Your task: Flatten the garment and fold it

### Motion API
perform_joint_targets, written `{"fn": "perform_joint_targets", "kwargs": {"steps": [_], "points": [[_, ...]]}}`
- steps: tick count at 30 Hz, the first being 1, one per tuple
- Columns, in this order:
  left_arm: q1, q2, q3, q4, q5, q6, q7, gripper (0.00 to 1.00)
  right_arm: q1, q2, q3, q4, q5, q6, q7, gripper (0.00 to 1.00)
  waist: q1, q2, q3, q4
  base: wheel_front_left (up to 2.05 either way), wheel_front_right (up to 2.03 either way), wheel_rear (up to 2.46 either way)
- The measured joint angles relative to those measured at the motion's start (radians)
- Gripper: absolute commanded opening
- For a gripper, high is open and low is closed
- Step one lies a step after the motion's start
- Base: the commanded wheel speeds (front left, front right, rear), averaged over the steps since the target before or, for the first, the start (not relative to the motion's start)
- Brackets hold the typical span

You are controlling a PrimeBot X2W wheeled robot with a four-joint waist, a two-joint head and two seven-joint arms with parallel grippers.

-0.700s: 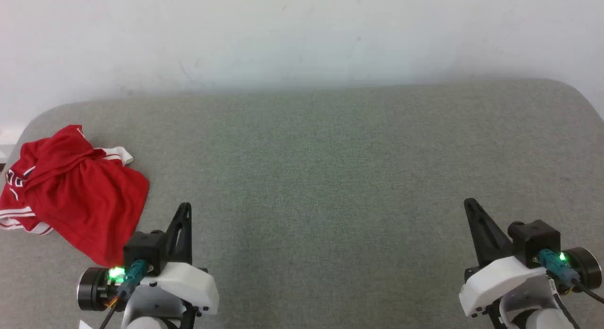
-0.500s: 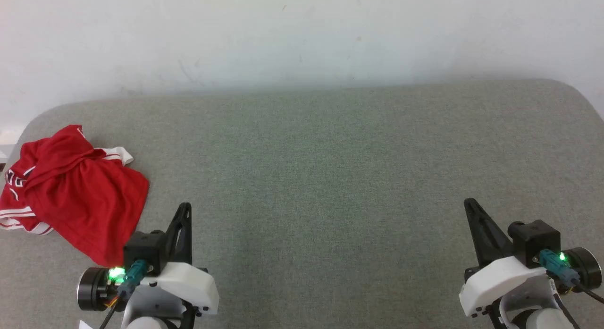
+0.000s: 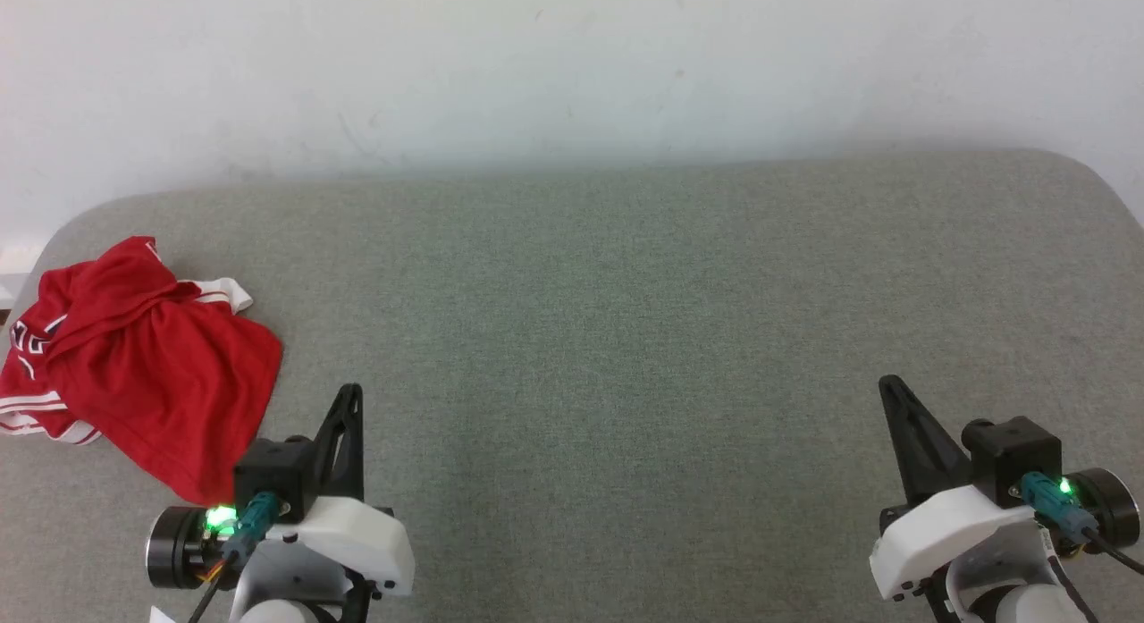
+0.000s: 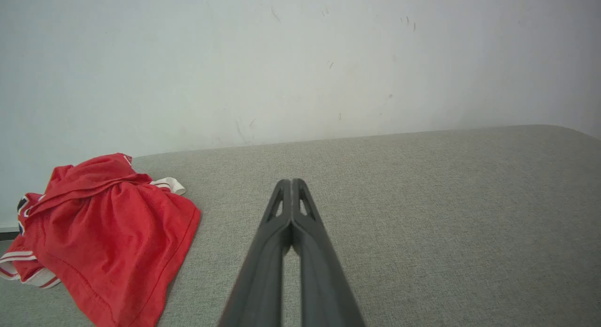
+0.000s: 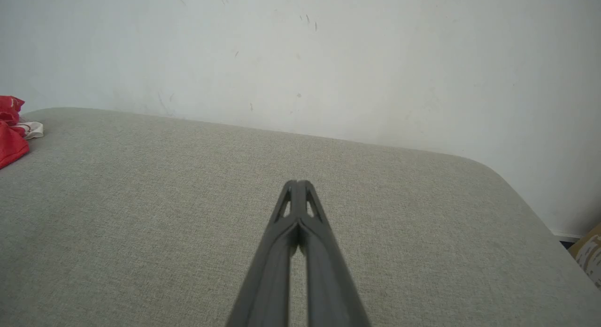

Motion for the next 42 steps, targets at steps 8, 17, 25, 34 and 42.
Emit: {"fn": "perform_joint_targets", "kwargs": {"steps": [8, 17, 25, 34, 42], "points": [[0.000, 0.000, -0.001, 0.001, 0.000, 0.000, 0.000, 1.00, 0.001, -0.001, 0.000, 0.002, 0.000, 0.000, 0.000, 1.00, 0.0000, 0.0000, 0.000, 0.000, 0.00, 0.00, 0.00], [-0.001, 0.000, -0.014, 0.012, -0.004, 0.008, -0.011, 1.00, 0.001, -0.001, -0.001, 0.003, 0.002, 0.000, -0.010, 1.00, 0.0000, 0.0000, 0.000, 0.007, 0.00, 0.00, 0.00], [-0.002, 0.001, -0.025, 0.024, -0.012, 0.018, -0.028, 1.00, 0.001, -0.001, -0.005, 0.007, 0.002, 0.000, -0.024, 1.00, 0.0000, 0.0000, 0.000, 0.033, 0.00, 0.00, 0.00], [-0.003, 0.003, -0.033, 0.037, -0.032, 0.035, -0.046, 1.00, 0.001, -0.001, -0.004, 0.012, 0.005, 0.000, -0.040, 1.00, 0.0000, 0.0000, -0.001, 0.080, 0.00, 0.00, 0.00], [-0.003, 0.006, -0.038, 0.043, -0.042, 0.053, -0.063, 1.00, 0.001, -0.001, 0.002, 0.019, 0.010, 0.000, -0.053, 1.00, 0.0000, 0.0000, -0.002, 0.129, 0.00, 0.00, 0.00]]}}
